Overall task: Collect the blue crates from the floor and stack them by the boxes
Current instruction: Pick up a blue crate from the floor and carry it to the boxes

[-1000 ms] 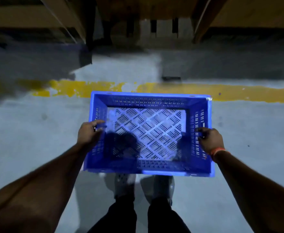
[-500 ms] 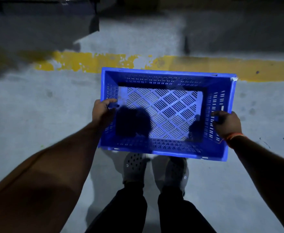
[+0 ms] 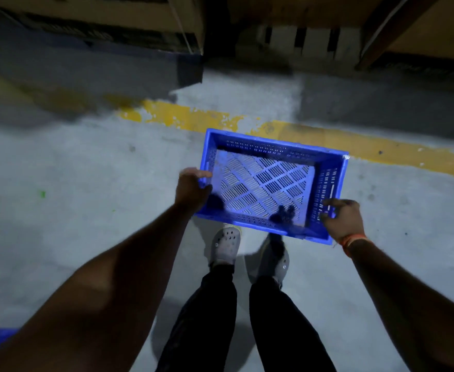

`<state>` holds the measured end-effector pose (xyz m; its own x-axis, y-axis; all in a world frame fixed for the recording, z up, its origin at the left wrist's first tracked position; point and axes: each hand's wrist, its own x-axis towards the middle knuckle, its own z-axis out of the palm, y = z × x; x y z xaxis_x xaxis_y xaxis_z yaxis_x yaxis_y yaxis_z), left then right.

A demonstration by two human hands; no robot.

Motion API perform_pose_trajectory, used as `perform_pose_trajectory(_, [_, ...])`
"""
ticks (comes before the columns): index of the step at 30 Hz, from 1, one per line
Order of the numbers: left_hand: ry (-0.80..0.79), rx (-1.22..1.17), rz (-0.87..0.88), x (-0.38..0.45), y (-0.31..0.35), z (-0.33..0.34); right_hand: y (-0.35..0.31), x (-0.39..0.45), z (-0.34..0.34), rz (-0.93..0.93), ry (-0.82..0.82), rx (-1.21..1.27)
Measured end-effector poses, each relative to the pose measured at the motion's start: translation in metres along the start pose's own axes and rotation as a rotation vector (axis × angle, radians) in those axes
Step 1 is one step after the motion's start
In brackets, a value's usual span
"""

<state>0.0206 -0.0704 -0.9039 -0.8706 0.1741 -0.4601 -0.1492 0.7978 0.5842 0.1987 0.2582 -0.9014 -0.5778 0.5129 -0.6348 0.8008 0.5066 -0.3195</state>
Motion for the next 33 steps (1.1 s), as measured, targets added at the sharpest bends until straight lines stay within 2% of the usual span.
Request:
perform_pose_trajectory(7, [-0.036, -0.206, -0.182, -0.158, 0.092, -0.133, -0.106, -0.16, -0.089, -0.168, -0.075, 0.049])
perform_pose_trajectory(13, [0.142, -0.361, -0.249, -0.266, 0.116, -0.201, -0.164, -0.23, -0.129, -0.412, -0.151, 0.022])
perform_pose_trajectory(21, [0.434, -0.589, -0.408, -0.374, 0.062, -0.225, -0.206, -0.277, -0.121, -0.66, -0.294, -0.154])
perform_pose_trajectory(26, [0.552, -0.749, -0.507, -0.429, 0.01, -0.237, -0.25, -0.313, -0.084, -0.801, -0.358, -0.303])
perform_pose_trajectory(33, [0.655, -0.889, -0.584, -0.509, -0.085, -0.26, -0.309, -0.392, -0.004, -0.907, -0.392, -0.444])
